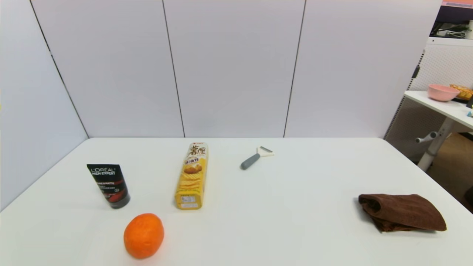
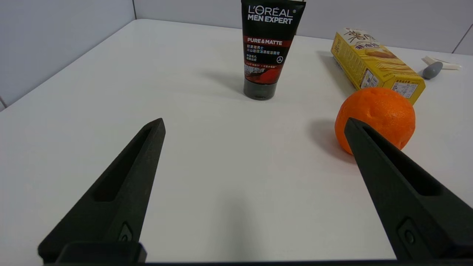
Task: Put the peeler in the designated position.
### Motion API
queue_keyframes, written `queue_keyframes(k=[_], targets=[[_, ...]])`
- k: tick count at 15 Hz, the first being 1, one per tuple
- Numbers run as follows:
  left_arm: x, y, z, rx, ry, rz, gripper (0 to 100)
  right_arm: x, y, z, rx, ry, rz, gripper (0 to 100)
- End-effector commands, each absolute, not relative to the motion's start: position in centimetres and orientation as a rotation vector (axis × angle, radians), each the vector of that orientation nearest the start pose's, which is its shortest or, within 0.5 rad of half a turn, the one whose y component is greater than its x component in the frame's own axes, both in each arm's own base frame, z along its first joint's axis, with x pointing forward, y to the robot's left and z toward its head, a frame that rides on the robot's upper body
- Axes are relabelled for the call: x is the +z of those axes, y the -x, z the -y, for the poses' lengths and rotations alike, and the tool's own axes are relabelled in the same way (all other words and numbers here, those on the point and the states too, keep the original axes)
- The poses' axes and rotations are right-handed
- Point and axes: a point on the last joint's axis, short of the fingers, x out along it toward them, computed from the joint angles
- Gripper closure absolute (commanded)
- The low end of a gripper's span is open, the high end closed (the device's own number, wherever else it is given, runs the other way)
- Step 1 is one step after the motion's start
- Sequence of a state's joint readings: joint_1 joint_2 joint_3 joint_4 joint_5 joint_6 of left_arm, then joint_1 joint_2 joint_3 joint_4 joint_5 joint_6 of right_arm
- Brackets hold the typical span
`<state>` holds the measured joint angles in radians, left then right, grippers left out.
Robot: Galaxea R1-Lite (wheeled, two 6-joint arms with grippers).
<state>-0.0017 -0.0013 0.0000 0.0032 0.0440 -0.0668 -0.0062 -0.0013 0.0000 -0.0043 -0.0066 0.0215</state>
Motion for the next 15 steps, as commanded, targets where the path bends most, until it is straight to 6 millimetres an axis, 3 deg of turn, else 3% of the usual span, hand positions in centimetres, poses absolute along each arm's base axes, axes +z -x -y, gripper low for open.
queue_keyframes(k=[1,15], targets=[[7.52,2.28,-0.10,0.043,0.067,-0.002,0,7.60,2.28,0.00,-0.014,-0.021,0.005,0],[8.03,2.01,-0.09,0.038,0.045,-0.042,0,7.60,2.28,0.00,-0.014,-0.021,0.005,0]])
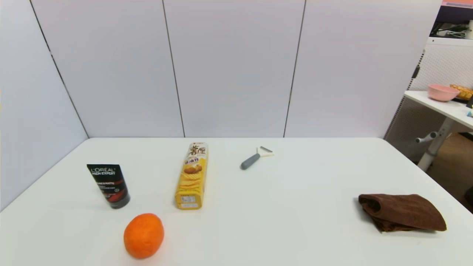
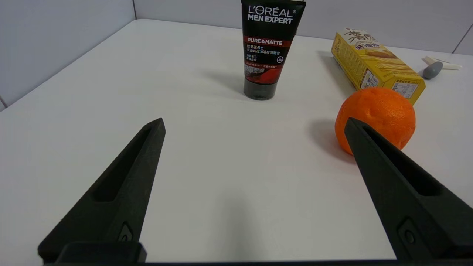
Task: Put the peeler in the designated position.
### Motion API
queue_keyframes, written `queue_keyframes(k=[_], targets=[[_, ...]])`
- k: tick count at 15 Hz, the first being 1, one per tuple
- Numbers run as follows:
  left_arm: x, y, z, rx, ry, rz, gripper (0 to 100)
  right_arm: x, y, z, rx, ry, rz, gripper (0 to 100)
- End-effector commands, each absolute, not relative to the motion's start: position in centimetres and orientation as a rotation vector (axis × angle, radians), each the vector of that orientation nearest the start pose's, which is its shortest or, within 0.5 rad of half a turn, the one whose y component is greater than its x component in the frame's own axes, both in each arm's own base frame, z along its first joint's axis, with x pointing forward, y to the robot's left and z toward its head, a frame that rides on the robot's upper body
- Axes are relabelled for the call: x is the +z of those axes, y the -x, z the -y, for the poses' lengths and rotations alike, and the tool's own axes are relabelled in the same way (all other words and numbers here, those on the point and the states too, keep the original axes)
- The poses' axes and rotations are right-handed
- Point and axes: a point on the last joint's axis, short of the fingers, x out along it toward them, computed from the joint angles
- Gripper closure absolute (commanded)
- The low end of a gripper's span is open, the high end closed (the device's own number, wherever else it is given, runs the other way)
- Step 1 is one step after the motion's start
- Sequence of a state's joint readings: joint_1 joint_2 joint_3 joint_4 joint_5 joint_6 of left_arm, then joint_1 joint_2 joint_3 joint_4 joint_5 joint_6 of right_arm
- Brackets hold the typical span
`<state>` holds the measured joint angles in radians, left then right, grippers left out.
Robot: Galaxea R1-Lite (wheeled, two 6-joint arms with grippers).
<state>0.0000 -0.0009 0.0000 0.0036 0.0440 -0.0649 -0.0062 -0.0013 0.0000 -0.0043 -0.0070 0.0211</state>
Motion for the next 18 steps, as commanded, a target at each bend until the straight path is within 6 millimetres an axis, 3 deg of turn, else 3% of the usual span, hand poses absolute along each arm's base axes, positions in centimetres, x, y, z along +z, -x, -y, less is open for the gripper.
queue_keyframes(k=[1,2,5,7,9,13,15,18], targets=[[9.6,1.9,-0.1,0.028,0.008,-0.052,0,7.6,2.3,0.0,-0.014,-0.021,0.005,0],[12.4,1.2,0.0,0.009,-0.070,-0.094,0,7.6,2.3,0.0,-0.014,-0.021,0.005,0],[17.5,-1.6,0.2,-0.100,-0.177,-0.203,0,7.6,2.3,0.0,-0.014,-0.021,0.005,0],[20.3,-5.1,0.4,-0.196,-0.264,-0.266,0,7.6,2.3,0.0,-0.014,-0.021,0.005,0],[22.5,-10.0,1.0,-0.330,-0.342,-0.329,0,7.6,2.3,0.0,-0.014,-0.021,0.005,0],[23.5,-18.3,4.5,-0.537,-0.373,-0.434,0,7.6,2.3,0.0,-0.014,-0.025,0.005,0],[22.8,-22.6,7.6,-0.632,-0.390,-0.473,0,7.6,2.3,0.0,-0.014,-0.021,0.005,0],[21.2,-27.4,11.0,-0.694,-0.386,-0.534,0,7.6,2.3,0.0,-0.014,-0.021,0.005,0]])
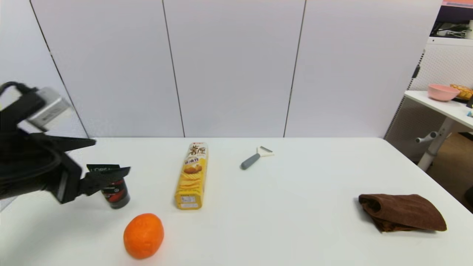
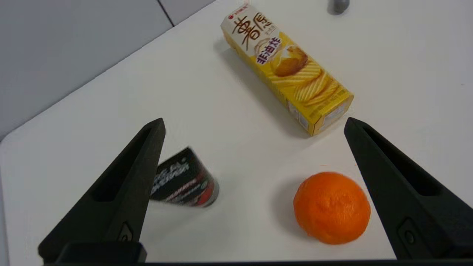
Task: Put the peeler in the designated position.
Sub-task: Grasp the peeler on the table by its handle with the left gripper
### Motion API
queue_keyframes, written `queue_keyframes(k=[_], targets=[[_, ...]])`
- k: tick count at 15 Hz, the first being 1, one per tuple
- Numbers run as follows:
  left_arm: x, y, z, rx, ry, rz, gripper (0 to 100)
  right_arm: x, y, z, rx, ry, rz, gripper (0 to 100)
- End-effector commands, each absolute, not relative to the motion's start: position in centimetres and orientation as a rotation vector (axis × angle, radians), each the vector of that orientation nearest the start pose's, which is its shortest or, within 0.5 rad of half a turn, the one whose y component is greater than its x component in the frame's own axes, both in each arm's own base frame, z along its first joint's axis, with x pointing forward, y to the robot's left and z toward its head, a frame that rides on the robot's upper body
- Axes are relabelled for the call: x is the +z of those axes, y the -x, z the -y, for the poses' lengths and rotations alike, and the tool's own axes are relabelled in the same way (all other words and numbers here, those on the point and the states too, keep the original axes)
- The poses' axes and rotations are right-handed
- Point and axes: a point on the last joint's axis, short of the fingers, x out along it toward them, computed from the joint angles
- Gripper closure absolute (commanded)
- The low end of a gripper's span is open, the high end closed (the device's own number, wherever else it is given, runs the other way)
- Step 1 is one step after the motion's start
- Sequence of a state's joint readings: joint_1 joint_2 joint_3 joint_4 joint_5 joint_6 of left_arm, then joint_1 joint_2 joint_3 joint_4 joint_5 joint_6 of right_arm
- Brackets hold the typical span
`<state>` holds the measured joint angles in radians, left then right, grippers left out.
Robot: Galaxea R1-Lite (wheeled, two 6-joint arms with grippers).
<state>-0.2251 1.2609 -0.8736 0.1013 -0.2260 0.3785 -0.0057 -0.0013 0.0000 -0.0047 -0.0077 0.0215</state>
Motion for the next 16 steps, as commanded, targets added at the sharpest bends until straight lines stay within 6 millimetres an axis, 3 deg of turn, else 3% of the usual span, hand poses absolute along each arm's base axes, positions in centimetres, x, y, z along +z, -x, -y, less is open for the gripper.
queue_keyframes(k=[1,4,9,12,16], targets=[[21.2,-29.1,12.2,-0.705,-0.389,-0.522,0,7.6,2.3,0.0,-0.012,-0.021,0.005,0],[20.7,-33.6,16.5,-0.762,-0.404,-0.475,0,7.6,2.3,0.0,-0.014,-0.021,0.005,0],[18.4,-37.5,22.6,-0.923,-0.390,-0.413,0,7.6,2.3,0.0,-0.014,-0.021,0.005,0],[16.2,-38.6,24.6,-0.935,-0.331,-0.426,0,7.6,2.3,0.0,-0.014,-0.021,0.005,0],[14.1,-39.3,25.0,-0.929,-0.320,-0.478,0,7.6,2.3,0.0,-0.014,-0.025,0.005,0]])
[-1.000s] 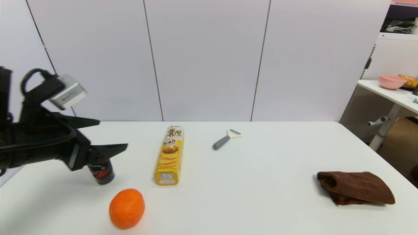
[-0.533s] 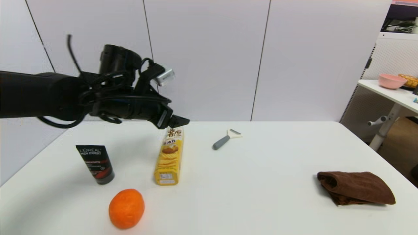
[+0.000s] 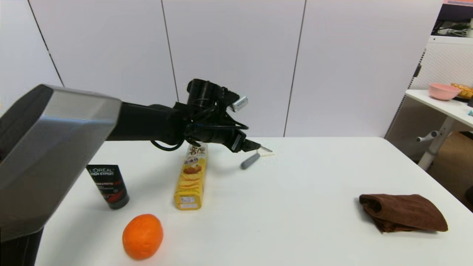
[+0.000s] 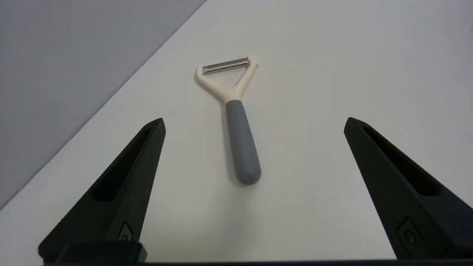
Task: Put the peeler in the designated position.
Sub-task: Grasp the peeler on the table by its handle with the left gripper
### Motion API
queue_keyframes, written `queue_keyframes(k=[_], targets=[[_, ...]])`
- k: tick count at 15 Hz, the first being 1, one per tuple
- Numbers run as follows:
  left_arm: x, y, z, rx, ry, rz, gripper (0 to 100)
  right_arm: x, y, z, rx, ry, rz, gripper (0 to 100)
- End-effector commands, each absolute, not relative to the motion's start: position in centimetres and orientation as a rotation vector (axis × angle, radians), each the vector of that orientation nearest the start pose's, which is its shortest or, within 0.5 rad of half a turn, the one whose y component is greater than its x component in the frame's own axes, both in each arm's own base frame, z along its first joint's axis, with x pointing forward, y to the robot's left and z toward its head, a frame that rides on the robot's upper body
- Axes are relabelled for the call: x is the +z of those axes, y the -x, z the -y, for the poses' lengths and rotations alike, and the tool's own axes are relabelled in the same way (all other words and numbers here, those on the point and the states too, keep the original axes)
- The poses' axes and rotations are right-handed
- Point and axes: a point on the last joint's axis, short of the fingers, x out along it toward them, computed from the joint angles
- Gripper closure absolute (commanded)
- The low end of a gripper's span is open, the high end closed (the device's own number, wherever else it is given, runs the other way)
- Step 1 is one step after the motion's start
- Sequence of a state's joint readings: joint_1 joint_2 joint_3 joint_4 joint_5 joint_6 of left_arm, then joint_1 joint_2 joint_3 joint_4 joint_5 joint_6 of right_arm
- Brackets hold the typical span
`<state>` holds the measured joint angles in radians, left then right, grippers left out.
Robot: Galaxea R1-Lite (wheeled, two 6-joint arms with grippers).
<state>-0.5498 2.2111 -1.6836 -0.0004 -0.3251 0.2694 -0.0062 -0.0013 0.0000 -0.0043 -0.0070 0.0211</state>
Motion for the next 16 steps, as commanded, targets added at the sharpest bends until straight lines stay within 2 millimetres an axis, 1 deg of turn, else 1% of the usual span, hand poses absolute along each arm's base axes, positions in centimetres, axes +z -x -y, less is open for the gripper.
queue_keyframes(k=[1,3,4,7,8,9,11,14,16], targets=[[13.9,-39.4,24.8,-0.923,-0.318,-0.486,0,7.6,2.3,0.0,-0.012,-0.021,0.005,0],[13.3,-40.2,24.2,-0.903,-0.306,-0.498,0,7.6,2.3,0.0,-0.014,-0.021,0.005,0],[12.7,-40.6,24.1,-0.897,-0.308,-0.507,0,7.6,2.3,0.0,-0.014,-0.021,0.005,0],[11.4,-42.0,24.9,-0.893,-0.310,-0.502,0,7.6,2.3,0.0,-0.014,-0.021,0.005,0],[11.3,-42.0,25.0,-0.895,-0.307,-0.514,0,7.6,2.3,0.0,-0.014,-0.021,0.005,0],[11.7,-42.0,25.2,-0.900,-0.310,-0.515,0,7.6,2.3,0.0,-0.014,-0.021,0.005,0],[11.8,-41.9,26.0,-0.916,-0.317,-0.538,0,7.6,2.3,0.0,-0.014,-0.021,0.005,0],[11.4,-41.8,26.6,-0.929,-0.326,-0.563,0,7.6,2.3,0.0,-0.014,-0.021,0.005,0],[11.1,-41.5,26.8,-0.940,-0.340,-0.613,0,7.6,2.3,0.0,-0.012,-0.021,0.005,0]])
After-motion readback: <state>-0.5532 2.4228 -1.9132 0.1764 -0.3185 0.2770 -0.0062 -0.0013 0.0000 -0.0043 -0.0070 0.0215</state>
